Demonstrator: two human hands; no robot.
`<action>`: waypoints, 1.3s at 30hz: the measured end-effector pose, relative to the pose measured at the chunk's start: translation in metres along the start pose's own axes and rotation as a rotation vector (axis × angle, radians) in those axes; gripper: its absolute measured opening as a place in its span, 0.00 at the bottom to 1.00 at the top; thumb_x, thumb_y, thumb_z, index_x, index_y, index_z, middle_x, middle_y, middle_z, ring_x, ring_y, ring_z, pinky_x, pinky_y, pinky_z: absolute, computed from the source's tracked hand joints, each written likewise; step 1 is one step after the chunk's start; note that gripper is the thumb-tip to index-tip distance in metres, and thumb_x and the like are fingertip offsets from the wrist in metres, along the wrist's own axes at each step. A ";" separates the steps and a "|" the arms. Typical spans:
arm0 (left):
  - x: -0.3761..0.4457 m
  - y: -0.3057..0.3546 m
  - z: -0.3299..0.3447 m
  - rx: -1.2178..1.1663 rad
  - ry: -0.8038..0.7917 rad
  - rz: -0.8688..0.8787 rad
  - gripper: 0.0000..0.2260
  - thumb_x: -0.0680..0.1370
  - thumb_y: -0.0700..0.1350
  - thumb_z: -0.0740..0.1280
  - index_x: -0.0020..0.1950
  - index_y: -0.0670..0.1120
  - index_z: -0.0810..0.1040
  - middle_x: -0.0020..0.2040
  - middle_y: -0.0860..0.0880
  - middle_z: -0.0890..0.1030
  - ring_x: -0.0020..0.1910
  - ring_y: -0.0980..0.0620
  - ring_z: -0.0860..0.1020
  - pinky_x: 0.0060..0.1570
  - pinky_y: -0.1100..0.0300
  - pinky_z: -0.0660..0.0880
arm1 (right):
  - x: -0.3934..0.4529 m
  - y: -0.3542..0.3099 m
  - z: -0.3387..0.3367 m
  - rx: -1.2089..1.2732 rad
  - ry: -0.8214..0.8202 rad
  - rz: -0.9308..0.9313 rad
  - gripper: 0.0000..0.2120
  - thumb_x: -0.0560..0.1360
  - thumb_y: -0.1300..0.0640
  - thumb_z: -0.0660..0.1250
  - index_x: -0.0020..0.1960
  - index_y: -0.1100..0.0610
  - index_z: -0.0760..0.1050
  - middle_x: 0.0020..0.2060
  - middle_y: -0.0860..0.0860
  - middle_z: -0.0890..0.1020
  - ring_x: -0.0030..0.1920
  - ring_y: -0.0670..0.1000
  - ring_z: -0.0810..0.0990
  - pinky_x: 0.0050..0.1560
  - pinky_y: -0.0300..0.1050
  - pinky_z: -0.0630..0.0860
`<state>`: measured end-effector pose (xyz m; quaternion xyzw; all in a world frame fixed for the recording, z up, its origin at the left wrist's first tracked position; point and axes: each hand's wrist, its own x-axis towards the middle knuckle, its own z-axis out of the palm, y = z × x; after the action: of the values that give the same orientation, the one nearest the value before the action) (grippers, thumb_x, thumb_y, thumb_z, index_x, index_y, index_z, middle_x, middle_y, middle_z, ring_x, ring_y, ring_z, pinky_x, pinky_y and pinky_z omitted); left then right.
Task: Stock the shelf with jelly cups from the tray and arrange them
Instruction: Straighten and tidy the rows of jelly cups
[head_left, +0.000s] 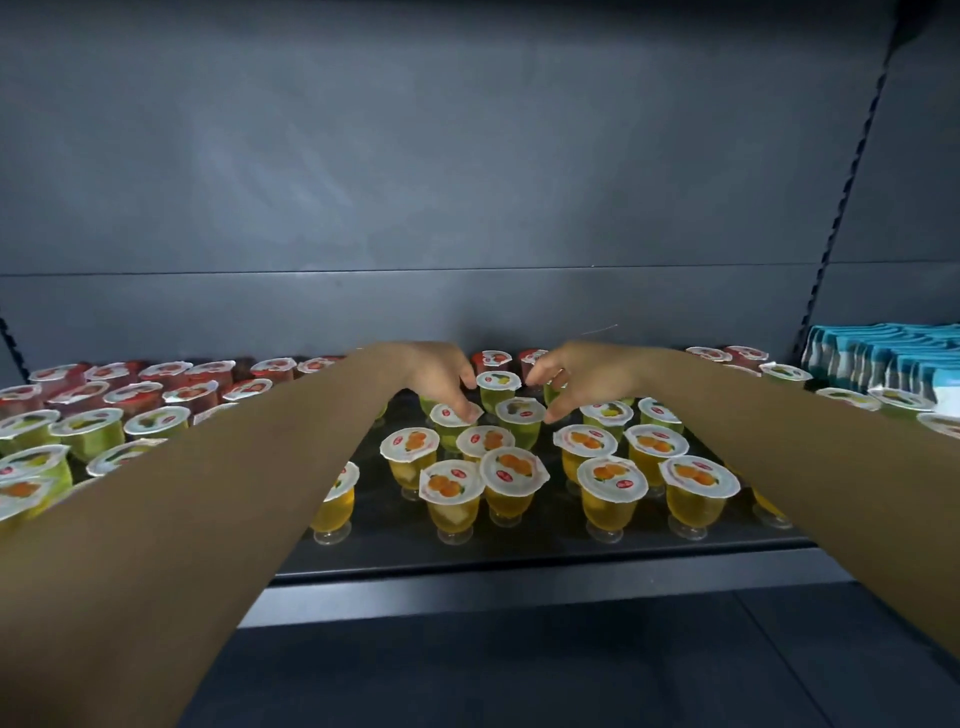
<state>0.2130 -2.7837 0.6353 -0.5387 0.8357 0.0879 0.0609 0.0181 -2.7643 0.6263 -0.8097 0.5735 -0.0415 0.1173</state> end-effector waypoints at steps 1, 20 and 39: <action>0.002 0.000 0.001 0.015 -0.010 0.009 0.25 0.76 0.52 0.67 0.72 0.48 0.68 0.71 0.50 0.69 0.69 0.48 0.68 0.66 0.55 0.65 | 0.004 0.001 0.002 0.006 -0.005 -0.006 0.24 0.74 0.57 0.71 0.69 0.52 0.70 0.68 0.49 0.73 0.66 0.52 0.72 0.60 0.43 0.68; 0.024 -0.018 0.003 -0.022 -0.019 0.070 0.17 0.76 0.49 0.68 0.64 0.48 0.78 0.64 0.51 0.77 0.60 0.50 0.74 0.55 0.62 0.68 | 0.040 0.003 0.012 0.054 -0.080 -0.071 0.25 0.72 0.58 0.72 0.68 0.54 0.73 0.65 0.48 0.76 0.63 0.50 0.76 0.61 0.44 0.75; 0.002 -0.075 -0.002 0.044 -0.043 0.034 0.18 0.75 0.48 0.69 0.65 0.51 0.76 0.66 0.53 0.74 0.63 0.51 0.72 0.58 0.61 0.67 | 0.070 -0.040 0.021 -0.017 -0.054 -0.060 0.24 0.73 0.54 0.72 0.67 0.54 0.73 0.65 0.50 0.76 0.63 0.52 0.75 0.56 0.40 0.71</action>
<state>0.2803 -2.8167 0.6311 -0.5211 0.8449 0.0821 0.0890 0.0832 -2.8144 0.6105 -0.8283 0.5461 -0.0182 0.1243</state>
